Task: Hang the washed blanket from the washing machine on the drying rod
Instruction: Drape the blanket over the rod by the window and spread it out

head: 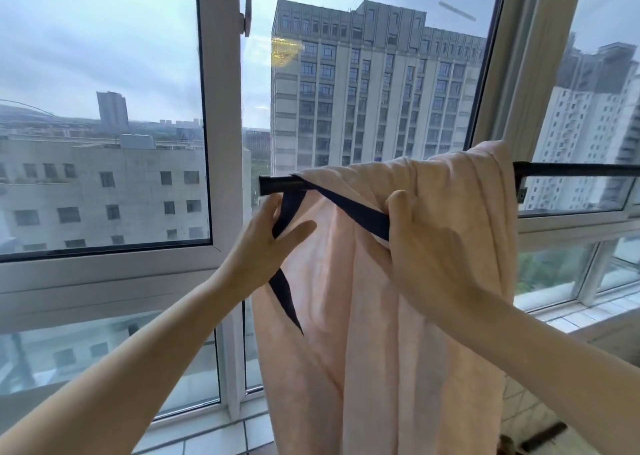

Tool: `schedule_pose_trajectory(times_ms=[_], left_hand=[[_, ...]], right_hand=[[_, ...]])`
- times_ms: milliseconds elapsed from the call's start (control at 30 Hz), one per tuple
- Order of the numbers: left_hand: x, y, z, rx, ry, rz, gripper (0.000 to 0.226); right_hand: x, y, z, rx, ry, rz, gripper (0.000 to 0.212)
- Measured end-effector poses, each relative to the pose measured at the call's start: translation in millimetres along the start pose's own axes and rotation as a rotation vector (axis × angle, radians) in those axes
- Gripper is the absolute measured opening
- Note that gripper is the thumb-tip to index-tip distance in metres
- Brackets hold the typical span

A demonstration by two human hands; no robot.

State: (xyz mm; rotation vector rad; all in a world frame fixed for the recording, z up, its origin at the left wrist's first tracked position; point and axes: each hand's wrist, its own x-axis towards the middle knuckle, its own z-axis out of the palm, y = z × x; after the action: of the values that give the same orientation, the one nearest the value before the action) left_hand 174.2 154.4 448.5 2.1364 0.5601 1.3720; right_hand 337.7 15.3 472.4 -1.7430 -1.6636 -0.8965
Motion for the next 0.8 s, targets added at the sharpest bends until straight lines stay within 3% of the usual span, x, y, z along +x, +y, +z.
schedule_pose_trajectory(times_ms=[133,233,267,367,500,600,800], left_hand=[[-10.6,-24.2,2.4,0.263,0.083,0.034,0.021],[-22.4,-36.8,-2.4,0.306,0.117,-0.053,0.025],[-27.6,-42.1,-4.2,0.327,0.115,-0.096,0.026],[-45.2,-57.7,-8.6,0.374,0.065,-0.281,0.021],[-70.2,-75.0,-14.5,0.391,0.023,-0.465,0.024],[-93.9,-92.2,-17.7,0.403,-0.022,-0.552,0.019],[-143.6,-128.2,-12.7,0.403,-0.040,-0.717,0.023]], right_hand=[[-9.6,-6.3,9.2,-0.116,0.146,-0.101,0.042],[-18.4,-11.8,13.5,-0.274,0.216,-0.153,0.026],[-21.7,-13.8,16.6,-0.267,0.204,-0.172,0.031],[-35.0,-20.5,31.0,-0.158,0.063,-0.199,0.045],[-56.4,-37.4,52.8,-0.119,-0.117,-0.177,0.037],[-70.3,-54.1,72.4,0.002,-0.365,-0.072,0.026],[-102.8,-72.8,124.5,0.062,-0.441,0.057,0.026]])
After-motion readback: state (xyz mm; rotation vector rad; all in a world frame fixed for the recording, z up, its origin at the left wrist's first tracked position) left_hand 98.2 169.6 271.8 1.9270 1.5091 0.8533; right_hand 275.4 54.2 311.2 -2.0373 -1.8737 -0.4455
